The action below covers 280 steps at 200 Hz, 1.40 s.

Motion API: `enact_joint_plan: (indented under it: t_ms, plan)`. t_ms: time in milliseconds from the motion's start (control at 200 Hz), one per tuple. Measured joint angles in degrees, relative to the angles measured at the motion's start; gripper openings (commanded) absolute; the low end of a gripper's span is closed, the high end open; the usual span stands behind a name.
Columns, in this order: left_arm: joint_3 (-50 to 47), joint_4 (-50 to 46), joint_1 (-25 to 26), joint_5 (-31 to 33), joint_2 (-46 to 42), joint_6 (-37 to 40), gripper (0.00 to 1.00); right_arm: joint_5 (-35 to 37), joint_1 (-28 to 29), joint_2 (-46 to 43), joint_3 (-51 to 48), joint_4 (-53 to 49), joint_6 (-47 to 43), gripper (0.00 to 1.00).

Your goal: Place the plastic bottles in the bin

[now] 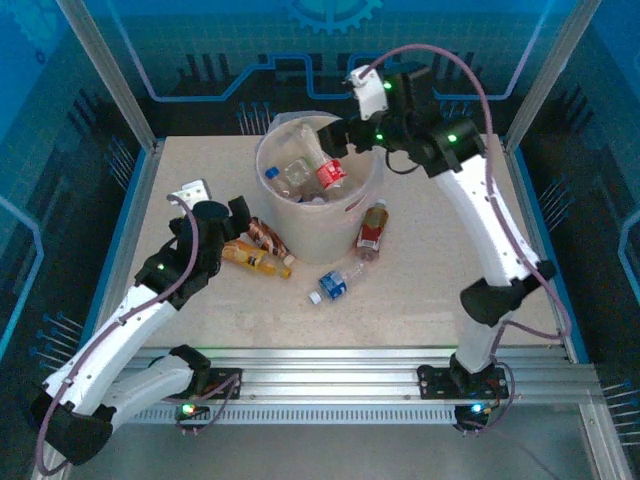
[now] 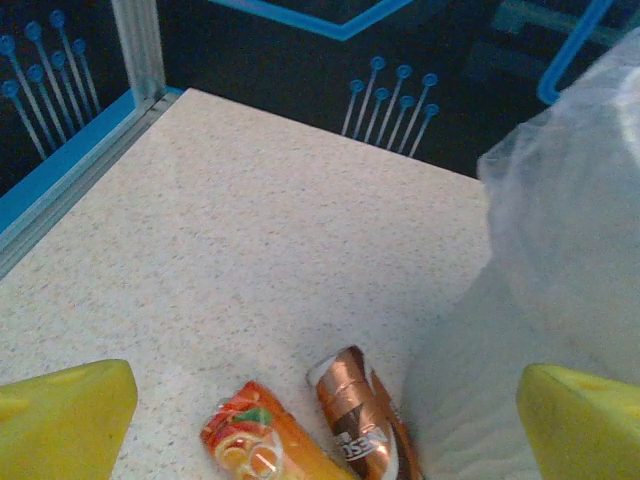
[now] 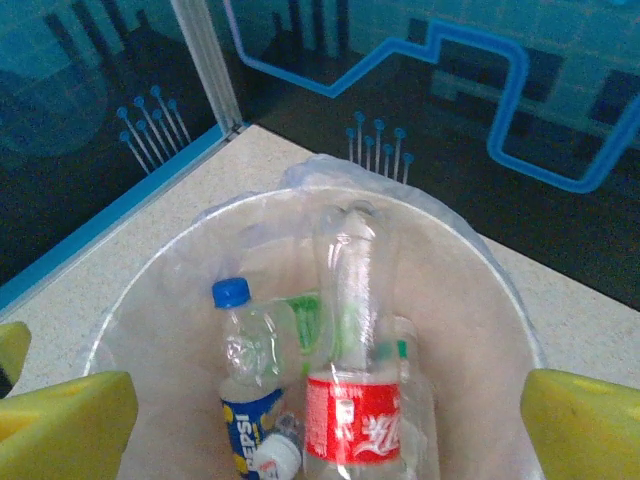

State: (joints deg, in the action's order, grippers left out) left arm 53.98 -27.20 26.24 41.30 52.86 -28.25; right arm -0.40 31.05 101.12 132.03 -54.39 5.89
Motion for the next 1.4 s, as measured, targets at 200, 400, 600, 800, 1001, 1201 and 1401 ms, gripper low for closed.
enact_joint_plan:
  t_ms: [200, 400, 600, 800, 1001, 1201, 1401]
  plan:
    - [-2.56, -2.38, -4.00, -1.09, -0.22, -3.58, 0.99, 4.92, -4.20, -10.01, -15.37, 0.48, 5.11, 1.00]
    - [-5.95, -2.67, -9.14, -6.12, 0.11, -6.80, 0.99, 6.01, -11.26, -16.50, -31.21, 1.33, 10.75, 1.00]
    - [-8.46, -2.54, -12.13, -11.21, 2.64, -9.92, 0.99, 6.03, -16.94, -20.85, -42.05, 1.66, 14.97, 1.00]
    - [-8.90, -2.84, -12.41, -12.79, 6.93, -16.90, 0.99, 6.25, -20.20, -21.29, -48.46, 1.53, 17.77, 1.00]
    - [-8.87, -4.24, -12.70, -15.45, 13.05, -23.91, 0.99, 7.85, -21.55, -20.52, -51.47, 0.61, 19.98, 1.00]
    - [-8.90, -3.45, -12.70, -18.53, 16.96, -27.82, 0.99, 8.72, -21.81, -18.64, -53.53, 0.22, 21.07, 1.00]
    - [-8.90, -1.51, -12.70, -19.76, 19.47, -31.67, 0.99, 8.79, -21.81, -18.27, -55.32, 0.22, 21.38, 1.00]
